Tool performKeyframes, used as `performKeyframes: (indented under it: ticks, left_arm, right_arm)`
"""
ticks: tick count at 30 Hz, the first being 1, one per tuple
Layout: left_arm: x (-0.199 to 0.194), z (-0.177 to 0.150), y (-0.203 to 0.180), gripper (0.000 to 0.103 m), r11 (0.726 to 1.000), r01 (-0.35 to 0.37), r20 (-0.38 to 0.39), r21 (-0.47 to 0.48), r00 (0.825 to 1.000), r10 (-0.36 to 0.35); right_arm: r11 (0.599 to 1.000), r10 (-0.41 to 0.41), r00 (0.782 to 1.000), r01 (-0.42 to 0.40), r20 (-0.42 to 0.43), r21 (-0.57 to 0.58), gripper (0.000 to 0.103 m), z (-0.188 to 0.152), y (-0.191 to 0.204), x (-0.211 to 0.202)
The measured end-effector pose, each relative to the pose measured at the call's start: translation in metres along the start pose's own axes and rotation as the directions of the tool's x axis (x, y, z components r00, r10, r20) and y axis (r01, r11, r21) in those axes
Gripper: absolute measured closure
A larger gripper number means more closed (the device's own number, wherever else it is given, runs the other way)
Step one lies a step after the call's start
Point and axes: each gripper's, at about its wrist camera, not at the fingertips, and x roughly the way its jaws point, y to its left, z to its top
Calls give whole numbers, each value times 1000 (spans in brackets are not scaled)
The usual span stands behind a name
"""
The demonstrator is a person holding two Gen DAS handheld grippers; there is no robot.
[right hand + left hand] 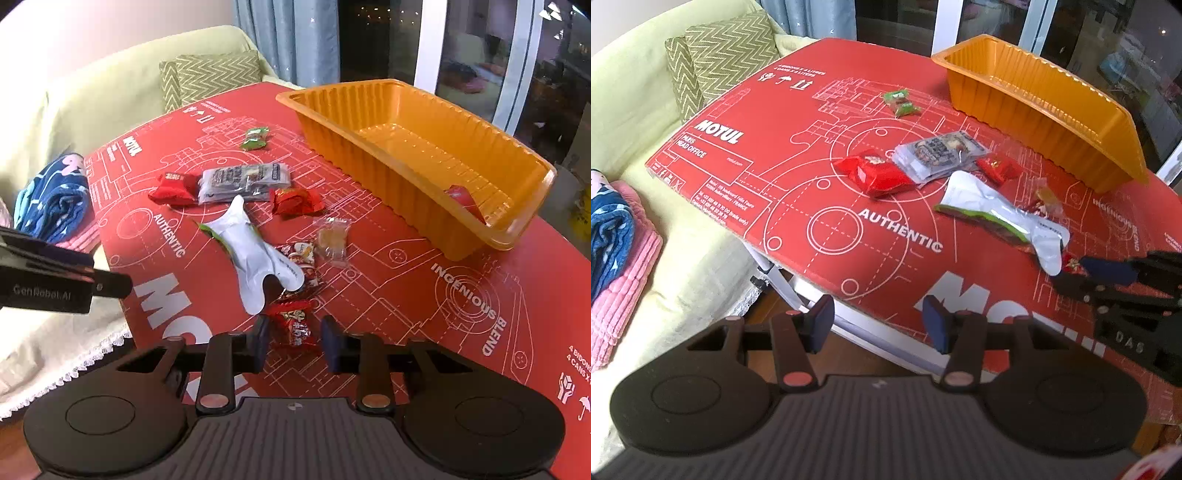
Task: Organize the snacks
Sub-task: 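Grasp a red candy with the right tool while the left tool grasps a red packet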
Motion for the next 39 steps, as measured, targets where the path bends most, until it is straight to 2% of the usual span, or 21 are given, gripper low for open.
performKeyframes:
  ticks: [2,4,7,18,27,39]
  left_arm:
    - [0,1,-1,53,1000,3,4,2,1000,-3]
    - [0,2,-1,53,1000,7,6,2,1000,-7]
    - [1,4,-2,53,1000,12,11,3,1000,-12]
    - [-1,21,2,53,1000,12,74,-23,997,-10]
    - [5,51,8,53,998,1,124,-63,992,7]
    - [37,85,12,54,996,-16,113,-88,993,26]
  right_arm:
    - [1000,-2,1000,2,-3,-7,77,-1,1,0]
    - [1000,-8,1000,8,-5,-15,84,-2,2,-1]
    - [1000,-6,1000,6,-8,14,85,-3,-2,-3]
    - [995,-30,999,28,22,99,86,2,-19,-22]
    - [986,-26,997,14,72,164,86,27,-30,-33]
    - [983,-24,997,9,79,183,86,46,-33,-24]
